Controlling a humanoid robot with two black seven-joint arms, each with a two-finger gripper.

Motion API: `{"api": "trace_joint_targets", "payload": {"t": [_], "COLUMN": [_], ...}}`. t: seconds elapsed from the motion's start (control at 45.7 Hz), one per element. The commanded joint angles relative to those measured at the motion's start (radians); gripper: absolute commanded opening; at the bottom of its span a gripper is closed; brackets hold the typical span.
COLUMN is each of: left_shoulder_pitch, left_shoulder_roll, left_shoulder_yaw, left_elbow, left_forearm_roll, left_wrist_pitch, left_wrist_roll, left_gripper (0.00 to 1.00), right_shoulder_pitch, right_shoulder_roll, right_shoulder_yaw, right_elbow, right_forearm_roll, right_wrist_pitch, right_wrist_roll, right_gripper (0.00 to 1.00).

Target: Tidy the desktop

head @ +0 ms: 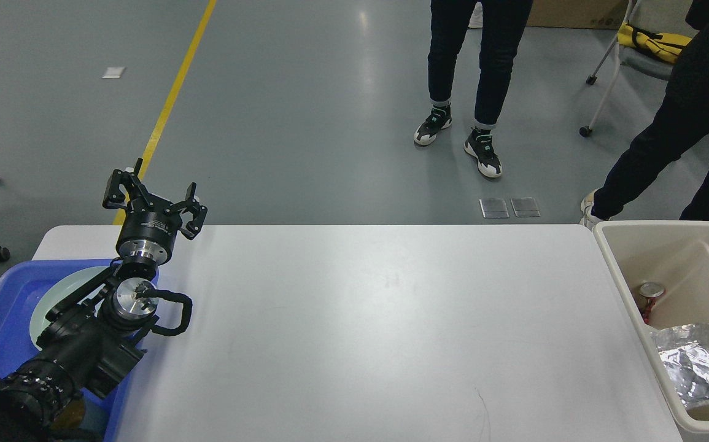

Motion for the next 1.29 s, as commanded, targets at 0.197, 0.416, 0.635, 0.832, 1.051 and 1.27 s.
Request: {"api": "trace_joint_targets", "payload": {"t": [0.197, 0.416, 0.635, 0.832, 1.051, 1.27], "left_shoulder_pitch": [0.000, 0.000, -0.002, -0.002, -0.002, -0.002], "left_shoulder_roll": [0.000, 0.000, 0.000, 0.000, 0.000, 0.000], "left_shoulder_yaw": [0.000, 0.000, 0.000, 0.000, 0.000, 0.000], "left_elbow": [0.000, 0.000, 0.000, 0.000, 0.000, 0.000], "left_forearm_roll": [0.000, -0.002, 0.000, -0.002, 0.000, 0.000], "left_wrist_pitch": [0.000, 0.000, 0.000, 0.000, 0.000, 0.000], "left_wrist_roll": [0.000, 0.000, 0.000, 0.000, 0.000, 0.000], "left_gripper": [0.98, 0.98, 0.98, 0.98, 0.98, 0.98], "right_shoulder_pitch": [-0.001, 0.015, 0.189, 0.404, 0.303, 0.058], "right_shoulder_roll": [0.019, 0.025, -0.076, -0.215, -0.254, -0.051], "right_shoulder_yaw": [-0.005, -0.003, -0.002, 0.114, 0.749, 1.351], "right_elbow": [0.002, 0.030, 0.279, 0.706, 0.829, 0.852], "right_forearm_roll": [0.001, 0.001, 0.001, 0.002, 0.007, 0.001], "right_wrist_pitch": [0.001, 0.001, 0.028, 0.020, 0.022, 0.030], "right_wrist_roll": [0.002, 0.002, 0.004, 0.005, 0.009, 0.010], "right_gripper": [1.00, 1.00, 1.00, 1.00, 1.00, 1.00]}}
